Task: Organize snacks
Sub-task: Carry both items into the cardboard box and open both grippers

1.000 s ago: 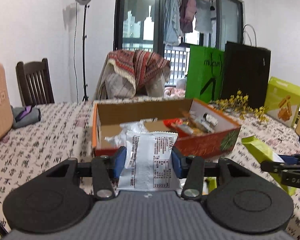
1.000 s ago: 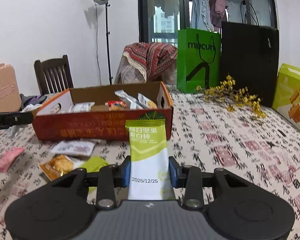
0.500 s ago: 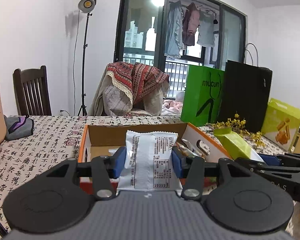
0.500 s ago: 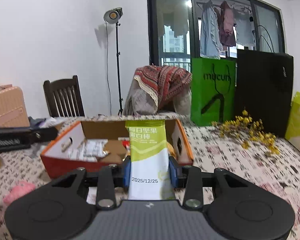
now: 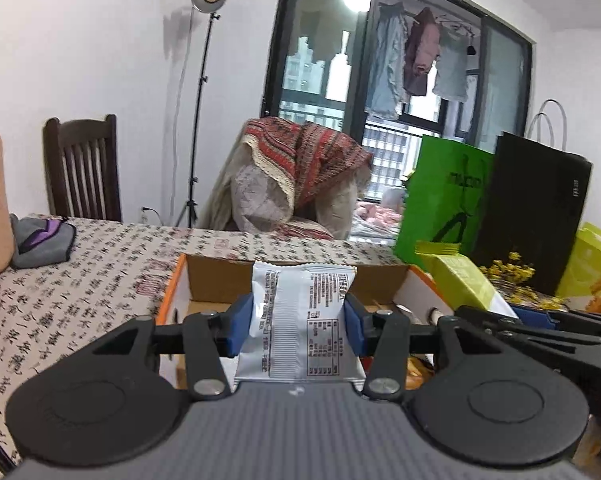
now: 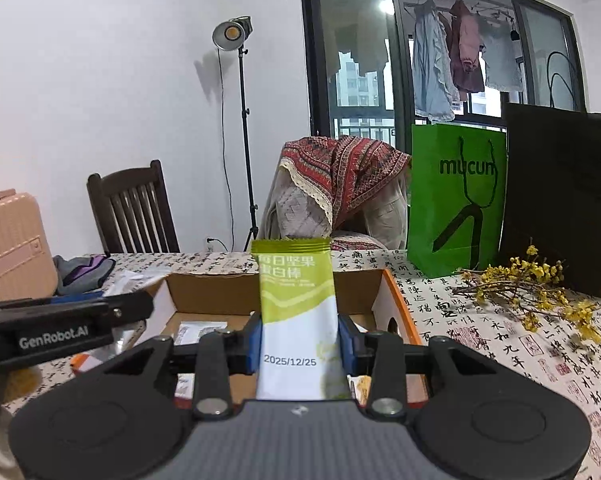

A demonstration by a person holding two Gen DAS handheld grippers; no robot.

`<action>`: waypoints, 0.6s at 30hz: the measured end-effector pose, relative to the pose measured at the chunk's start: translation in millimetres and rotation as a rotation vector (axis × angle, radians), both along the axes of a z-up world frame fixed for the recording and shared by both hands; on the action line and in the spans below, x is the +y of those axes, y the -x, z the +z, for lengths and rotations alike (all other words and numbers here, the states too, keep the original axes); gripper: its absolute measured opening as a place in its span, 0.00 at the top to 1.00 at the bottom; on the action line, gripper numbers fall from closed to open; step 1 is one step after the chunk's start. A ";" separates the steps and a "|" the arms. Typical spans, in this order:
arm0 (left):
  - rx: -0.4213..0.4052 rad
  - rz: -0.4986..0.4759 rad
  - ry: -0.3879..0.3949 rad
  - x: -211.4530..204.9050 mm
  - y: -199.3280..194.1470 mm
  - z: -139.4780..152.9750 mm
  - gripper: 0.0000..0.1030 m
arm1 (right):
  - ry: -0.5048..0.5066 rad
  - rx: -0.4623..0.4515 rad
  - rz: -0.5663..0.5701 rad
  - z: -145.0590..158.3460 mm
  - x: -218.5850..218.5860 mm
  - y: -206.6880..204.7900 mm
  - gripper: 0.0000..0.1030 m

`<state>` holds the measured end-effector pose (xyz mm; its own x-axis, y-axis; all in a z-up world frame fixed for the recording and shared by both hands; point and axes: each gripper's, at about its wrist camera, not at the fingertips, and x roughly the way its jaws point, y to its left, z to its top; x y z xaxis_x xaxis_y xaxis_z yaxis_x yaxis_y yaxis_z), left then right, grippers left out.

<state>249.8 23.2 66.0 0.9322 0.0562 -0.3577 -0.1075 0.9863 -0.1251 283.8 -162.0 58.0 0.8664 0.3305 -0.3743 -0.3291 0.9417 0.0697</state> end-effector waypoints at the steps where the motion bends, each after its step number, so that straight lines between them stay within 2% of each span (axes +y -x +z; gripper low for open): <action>1: -0.004 0.010 -0.003 2.3 -2.3 -1.2 0.53 | 0.007 -0.001 -0.002 -1.3 1.0 -5.2 0.64; 10: -0.030 0.107 -0.075 16.0 -23.4 -25.2 0.53 | 0.002 -0.037 -0.016 -25.2 1.9 -32.1 0.64; 18: -0.012 0.112 -0.071 22.2 -30.2 -38.5 0.50 | 0.006 -0.008 -0.014 -46.1 -2.4 -44.3 0.64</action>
